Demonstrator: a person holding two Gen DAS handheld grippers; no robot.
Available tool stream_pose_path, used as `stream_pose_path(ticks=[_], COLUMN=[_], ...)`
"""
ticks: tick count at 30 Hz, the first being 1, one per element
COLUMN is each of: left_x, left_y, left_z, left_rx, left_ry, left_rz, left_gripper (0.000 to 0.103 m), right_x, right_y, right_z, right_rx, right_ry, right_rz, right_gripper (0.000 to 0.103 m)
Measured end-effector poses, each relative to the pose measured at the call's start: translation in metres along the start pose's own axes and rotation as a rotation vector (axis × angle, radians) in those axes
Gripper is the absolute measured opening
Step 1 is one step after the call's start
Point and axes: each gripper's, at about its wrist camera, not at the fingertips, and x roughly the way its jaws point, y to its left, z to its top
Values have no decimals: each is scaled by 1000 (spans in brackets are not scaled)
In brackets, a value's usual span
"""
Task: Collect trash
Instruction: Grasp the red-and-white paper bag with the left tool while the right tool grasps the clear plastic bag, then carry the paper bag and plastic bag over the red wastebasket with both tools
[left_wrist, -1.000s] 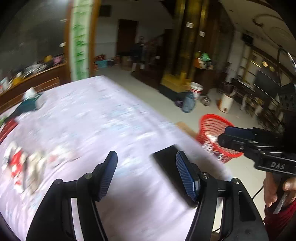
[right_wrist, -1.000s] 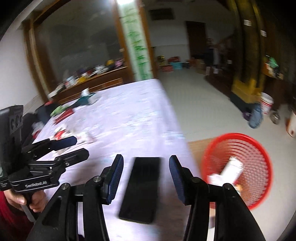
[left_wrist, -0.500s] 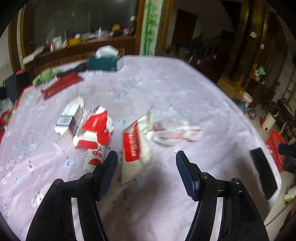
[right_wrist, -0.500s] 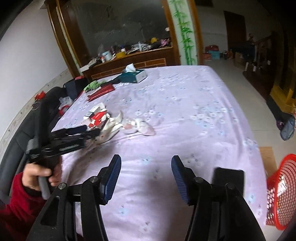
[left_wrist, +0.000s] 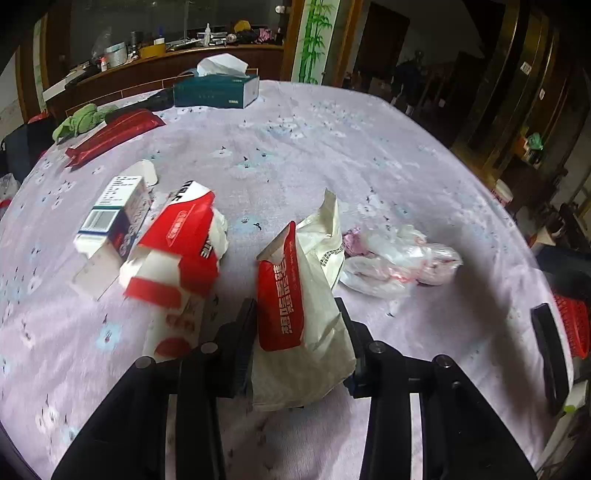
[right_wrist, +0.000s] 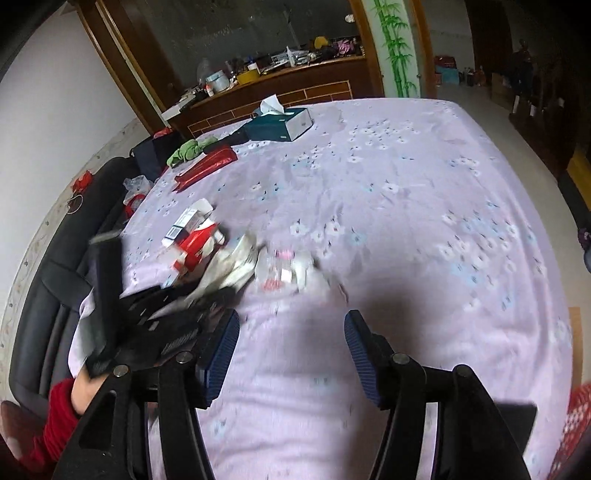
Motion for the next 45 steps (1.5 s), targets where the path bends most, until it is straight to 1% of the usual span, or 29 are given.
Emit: stream_pose_path(ticks=[3, 5, 7, 8, 9, 11, 12, 13, 14, 15, 17, 19, 20, 21, 23, 25, 26, 28, 29, 30, 35, 38, 45], left_x=[-20, -32, -45, -49, -53, -59, -62, -64, -65, -65, -65, -66, -66, -68, -72, -79, -82, -88, -90, -92, -97, -97, -98], left_y=[3, 6, 8, 8, 8, 8, 9, 10, 11, 11, 11, 10, 9, 9, 8, 5, 3, -1, -4, -7, -21, -30, -44], left_z=[-7, -9, -14, -15, -17, -19, -19, -20, -20, -21, -23, -27, -28, -30, -33, -36, -38, -41, -43, -44, -52, -56, -61], left_rx=[-11, -17, -18, -18, -16, -18, -23, -29, -32, -35, -44, -45, -46, -48, -53, -42, -41, -43, -42, -37, -9, 10, 34], left_ry=[-38, -62, -85, -90, -98, -110, -116, -122, -128, -131, -131, -134, -137, -142, -156, -188, -205, -217, -221, -228, -236, -234, -223], left_rz=[-22, -26, -36, -36, -37, -48, -52, -53, -53, -53, -53, -55, -51, -44, -34, 4, 11, 1, -5, -3, -3, -6, -13], left_gripper=[38, 38, 38, 38, 38, 38, 38, 38, 38, 38, 38, 38, 38, 38, 38, 38, 38, 38, 38, 38, 38, 38, 38], right_x=[29, 48, 65, 73, 77, 88, 91, 94, 96, 98, 95, 86, 75, 67, 40, 17, 1, -15, -23, -26, -45, -49, -50], right_y=[-9, -17, -21, -22, -21, -14, -10, -4, 3, 7, 14, 27, 34, 38, 49, 57, 61, 63, 63, 63, 51, 48, 43], right_z=[13, 20, 23, 24, 24, 21, 19, 15, 11, 7, 2, -5, -11, -13, -25, -37, -46, -57, -65, -68, -86, -92, -102], right_rx=[2, 5, 5, 1, -6, -45, -67, -100, -134, -153, -178, -233, -250, -257, -263, -265, -258, -249, -250, -241, -186, -186, -196], right_ry=[44, 68, 104, 118, 120, 144, 155, 161, 167, 170, 133, 97, 61, 43, -20, -70, -107, -148, -168, -185, -240, -258, -256], right_rz=[-23, 1, -6, 7, 10, -21, -25, -28, -47, -74, -112, -178, -197, -202, -236, -256, -269, -292, -325, -340, -395, -452, -474], right_gripper=[64, 64, 64, 64, 64, 62, 58, 47, 33, 31, 30, 29, 29, 29, 29, 29, 29, 29, 29, 29, 29, 29, 29])
